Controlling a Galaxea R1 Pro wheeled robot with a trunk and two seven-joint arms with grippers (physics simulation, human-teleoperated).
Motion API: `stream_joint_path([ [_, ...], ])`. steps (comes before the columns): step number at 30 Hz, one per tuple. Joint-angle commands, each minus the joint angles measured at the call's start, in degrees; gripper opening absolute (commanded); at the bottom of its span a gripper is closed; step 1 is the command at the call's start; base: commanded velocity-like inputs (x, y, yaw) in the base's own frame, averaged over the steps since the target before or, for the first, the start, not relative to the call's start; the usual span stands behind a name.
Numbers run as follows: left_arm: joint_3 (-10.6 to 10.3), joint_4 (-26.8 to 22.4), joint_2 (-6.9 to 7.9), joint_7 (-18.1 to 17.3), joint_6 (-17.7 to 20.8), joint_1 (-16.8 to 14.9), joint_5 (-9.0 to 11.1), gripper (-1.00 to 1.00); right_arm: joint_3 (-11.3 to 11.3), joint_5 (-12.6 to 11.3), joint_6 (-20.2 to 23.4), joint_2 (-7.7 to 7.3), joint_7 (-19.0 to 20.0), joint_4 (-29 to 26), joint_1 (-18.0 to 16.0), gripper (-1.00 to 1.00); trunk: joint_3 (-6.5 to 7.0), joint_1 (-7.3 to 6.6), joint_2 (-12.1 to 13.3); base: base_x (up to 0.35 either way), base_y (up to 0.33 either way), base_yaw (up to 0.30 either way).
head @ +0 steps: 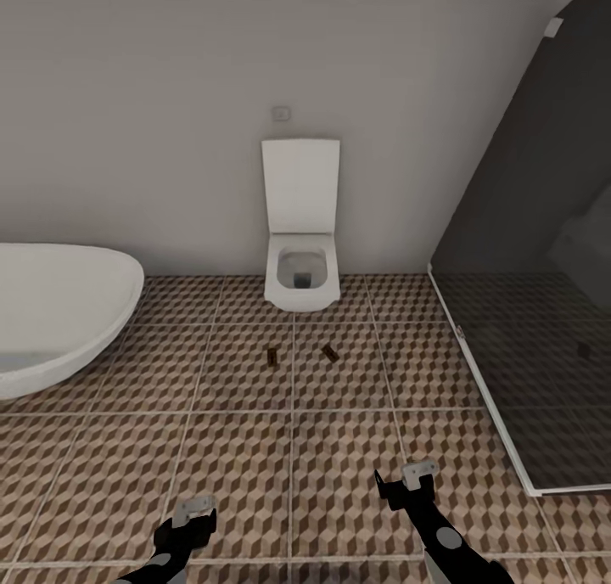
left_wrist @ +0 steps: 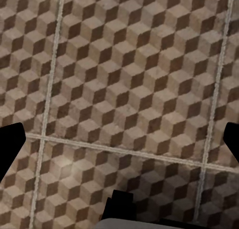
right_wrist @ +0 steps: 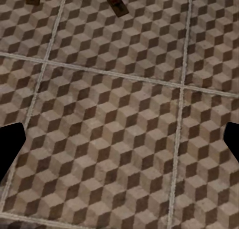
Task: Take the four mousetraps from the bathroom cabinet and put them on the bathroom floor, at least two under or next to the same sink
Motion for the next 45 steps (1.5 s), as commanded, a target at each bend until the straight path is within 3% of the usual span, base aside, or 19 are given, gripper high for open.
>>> stream_joint_path([
  [1, -0.47, 0.22, -0.05, 0.17, -0.31, -0.07, 0.17, 1.00, 0.49, -0.60, -0.19, -0.06, -0.22, 0.02, -0.04, 1.00, 0.25, -0.22, 0.39, 0.000, 0.000, 0.000],
  [45, -0.47, 0.22, -0.06, 0.25, -0.30, 0.28, 0.09, 1.00, 0.50, -0.24, -0.19, 0.03, -0.22, 0.11, 0.66, 1.00, 11.84, -9.88, 18.03, 0.000, 0.000, -0.013],
])
